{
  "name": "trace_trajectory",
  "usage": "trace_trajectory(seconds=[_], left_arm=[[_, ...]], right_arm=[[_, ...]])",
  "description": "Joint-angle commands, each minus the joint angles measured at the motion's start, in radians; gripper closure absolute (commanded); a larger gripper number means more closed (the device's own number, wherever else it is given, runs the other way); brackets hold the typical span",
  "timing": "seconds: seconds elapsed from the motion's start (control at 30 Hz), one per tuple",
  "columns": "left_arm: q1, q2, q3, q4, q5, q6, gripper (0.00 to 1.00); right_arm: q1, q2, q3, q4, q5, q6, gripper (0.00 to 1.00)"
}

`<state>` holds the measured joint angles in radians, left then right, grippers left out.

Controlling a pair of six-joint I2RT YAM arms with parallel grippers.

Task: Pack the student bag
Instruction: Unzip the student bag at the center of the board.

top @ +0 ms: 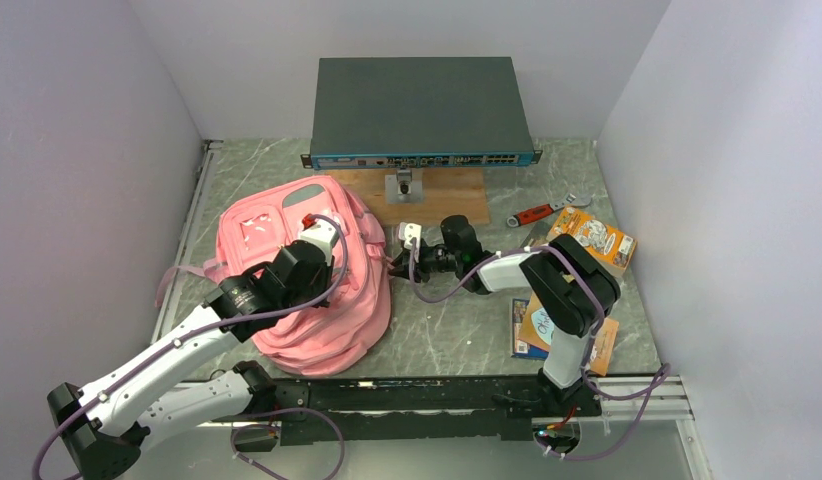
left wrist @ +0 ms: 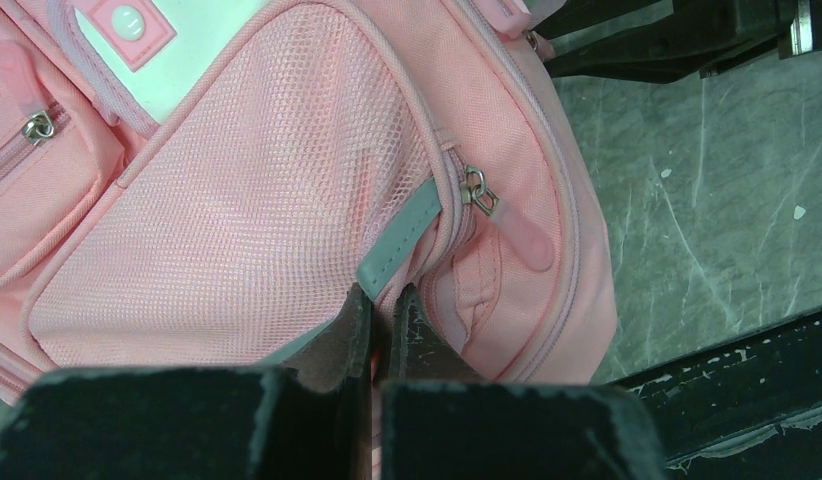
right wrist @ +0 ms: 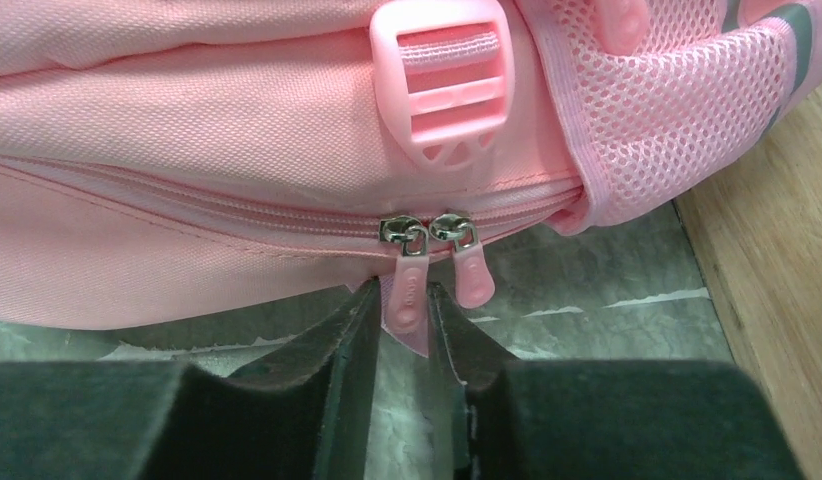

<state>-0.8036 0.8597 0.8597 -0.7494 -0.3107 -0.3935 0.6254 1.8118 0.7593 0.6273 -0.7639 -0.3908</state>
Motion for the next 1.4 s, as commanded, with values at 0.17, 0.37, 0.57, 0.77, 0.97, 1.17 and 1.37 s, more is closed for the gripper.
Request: trace_trajectory(seconds=[0.17,0.37,0.57,0.77,0.97,1.17,1.37], left_arm=[[0.001,-0.02,0.067,0.108,-0.009,0.013,1.0],[0.014,0.023,0.08,0.106,-0.044,-0.013,1.0],[0.095,0.138,0.159,0.052,-0.102,-0.091,1.0],[0.158,0.2,0.193,0.05,-0.168,-0.158,1.0],[0.167,0.241,0.246,0.111,-0.127,-0.219,1.0],[0.167,0.301,0.297,0.161,-0.085,-0.294,1.0],[0.166,0.399,0.368,0.2,-0.039,-0.33,1.0]], right_arm=[[0.009,-0.065,0.006,0.007,0.038,0.022,0.89],[0.059,-0.134,0.009,-0.144,0.174,0.029,1.0],[0.156,-0.214,-0.023,-0.276,0.362,0.065,1.0],[0.235,-0.316,-0.091,-0.351,0.493,0.137,1.0],[0.401,-0.39,-0.096,-0.368,0.604,0.148,1.0],[0.546,-0.42,-0.169,-0.173,0.657,0.193,1.0],[0.552,-0.412,-0.194,-0.117,0.655,0.266,1.0]])
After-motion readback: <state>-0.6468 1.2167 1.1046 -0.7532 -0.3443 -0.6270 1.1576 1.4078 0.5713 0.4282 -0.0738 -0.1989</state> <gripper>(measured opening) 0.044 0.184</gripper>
